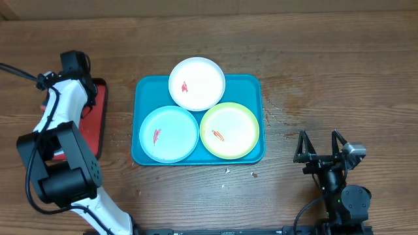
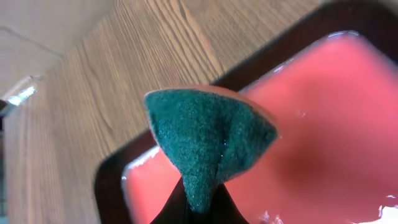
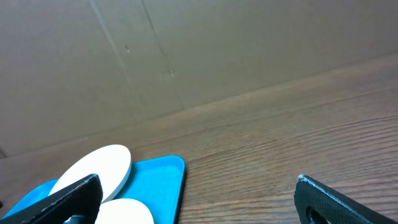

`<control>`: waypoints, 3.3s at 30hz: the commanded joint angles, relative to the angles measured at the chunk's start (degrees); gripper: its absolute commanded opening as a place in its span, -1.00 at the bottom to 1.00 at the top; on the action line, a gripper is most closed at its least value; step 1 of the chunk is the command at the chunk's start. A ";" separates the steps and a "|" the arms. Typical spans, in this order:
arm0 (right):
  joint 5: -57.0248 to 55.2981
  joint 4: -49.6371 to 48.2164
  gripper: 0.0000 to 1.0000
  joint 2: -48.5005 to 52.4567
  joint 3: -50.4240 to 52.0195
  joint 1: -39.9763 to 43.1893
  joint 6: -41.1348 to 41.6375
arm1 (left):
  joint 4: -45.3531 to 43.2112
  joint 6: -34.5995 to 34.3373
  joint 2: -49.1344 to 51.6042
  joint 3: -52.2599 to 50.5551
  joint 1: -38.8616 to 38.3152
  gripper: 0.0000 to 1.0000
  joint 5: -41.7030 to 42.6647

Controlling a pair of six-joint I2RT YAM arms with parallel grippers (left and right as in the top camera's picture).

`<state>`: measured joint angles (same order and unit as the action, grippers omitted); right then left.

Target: Clean dirty plates on tray and stack at the side

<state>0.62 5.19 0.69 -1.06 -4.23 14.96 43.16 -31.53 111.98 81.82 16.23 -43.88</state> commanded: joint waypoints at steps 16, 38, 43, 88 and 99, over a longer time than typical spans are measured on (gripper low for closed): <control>8.44 -21.09 1.00 -0.22 -5.57 -0.17 -0.96 | -4.28 0.83 -5.09 0.44 1.38 -0.92 9.49; 34.86 21.20 1.00 51.47 -60.59 -0.26 0.72 | -3.15 6.99 -9.79 4.79 1.40 -0.92 18.01; 34.82 36.57 1.00 62.31 -72.15 -0.28 0.70 | -4.98 6.40 -4.98 3.43 1.38 -0.92 18.34; 10.21 24.65 -0.03 105.11 -78.90 -34.73 7.78 | 7.91 20.46 -16.09 6.08 1.36 -0.91 60.70; 5.75 32.04 -0.04 113.31 -86.42 -34.73 5.84 | 10.16 21.27 -16.09 6.08 1.36 -0.92 60.92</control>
<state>7.20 34.24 112.95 -81.67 -39.07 21.65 53.25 -11.75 96.47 86.83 17.61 15.53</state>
